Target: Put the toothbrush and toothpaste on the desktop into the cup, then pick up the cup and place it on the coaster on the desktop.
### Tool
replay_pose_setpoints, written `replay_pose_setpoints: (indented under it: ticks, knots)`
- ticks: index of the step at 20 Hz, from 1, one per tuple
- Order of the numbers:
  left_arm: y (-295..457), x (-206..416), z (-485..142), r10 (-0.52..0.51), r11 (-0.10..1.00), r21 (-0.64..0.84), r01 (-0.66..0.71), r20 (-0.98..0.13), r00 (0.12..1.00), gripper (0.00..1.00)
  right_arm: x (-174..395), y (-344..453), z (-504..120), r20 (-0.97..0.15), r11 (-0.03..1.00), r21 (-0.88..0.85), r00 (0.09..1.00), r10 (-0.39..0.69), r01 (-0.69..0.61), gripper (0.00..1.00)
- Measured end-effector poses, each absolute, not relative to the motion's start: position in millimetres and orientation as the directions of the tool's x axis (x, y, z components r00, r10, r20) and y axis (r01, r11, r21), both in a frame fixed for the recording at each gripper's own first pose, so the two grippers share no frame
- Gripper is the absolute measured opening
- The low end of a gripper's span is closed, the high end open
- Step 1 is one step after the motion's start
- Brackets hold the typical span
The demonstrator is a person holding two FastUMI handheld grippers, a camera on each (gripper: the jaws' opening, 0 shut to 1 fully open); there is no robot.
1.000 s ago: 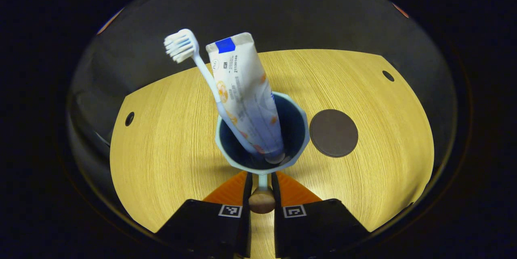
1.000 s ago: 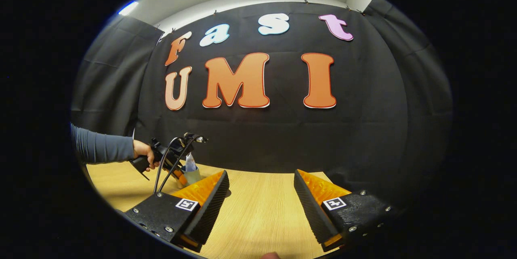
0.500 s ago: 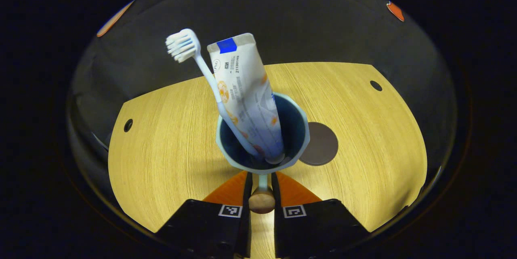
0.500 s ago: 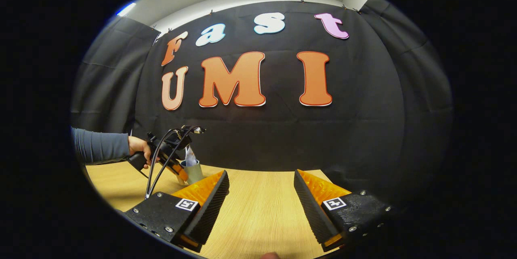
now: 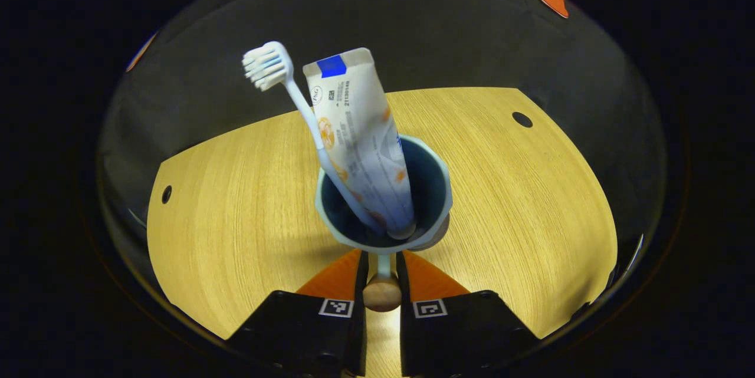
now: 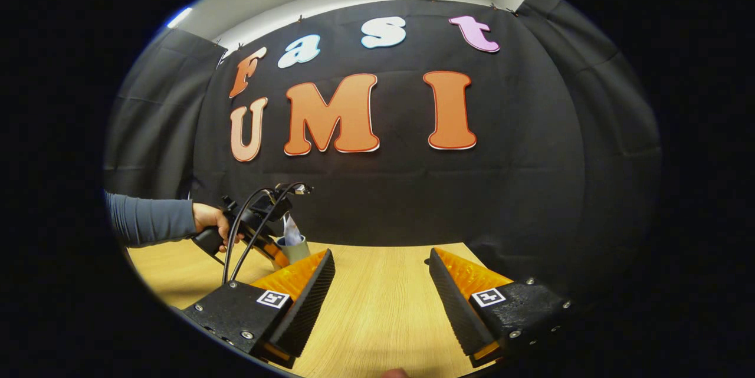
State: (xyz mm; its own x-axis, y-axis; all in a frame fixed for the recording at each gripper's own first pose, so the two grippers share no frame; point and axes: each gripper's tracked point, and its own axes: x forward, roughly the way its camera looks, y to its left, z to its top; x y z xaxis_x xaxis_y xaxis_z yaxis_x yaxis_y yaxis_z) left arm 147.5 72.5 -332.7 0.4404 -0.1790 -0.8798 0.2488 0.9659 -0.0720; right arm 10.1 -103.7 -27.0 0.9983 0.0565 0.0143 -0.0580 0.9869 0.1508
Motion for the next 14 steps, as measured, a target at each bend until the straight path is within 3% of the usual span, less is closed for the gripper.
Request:
replay_pose_setpoints:
  ticks: [1, 11, 14]
  knots:
    - [73, 148, -334, -0.180, 0.965, -0.072, 0.253, -0.882, 0.436, 0.22, 10, -107, -29, 0.011, 0.987, 0.150, 0.999, 0.049, -0.050, 1.00]
    - [75, 146, -334, -0.160, 0.964, -0.055, 0.262, -0.903, 0.399, 0.22, 11, -119, -46, -0.027, 0.986, 0.167, 0.999, 0.031, -0.026, 0.96]
    - [72, 138, -329, -0.178, 0.963, -0.068, 0.263, -0.887, 0.425, 0.28, 11, -120, -46, -0.031, 0.983, 0.184, 0.999, 0.030, -0.024, 0.97]
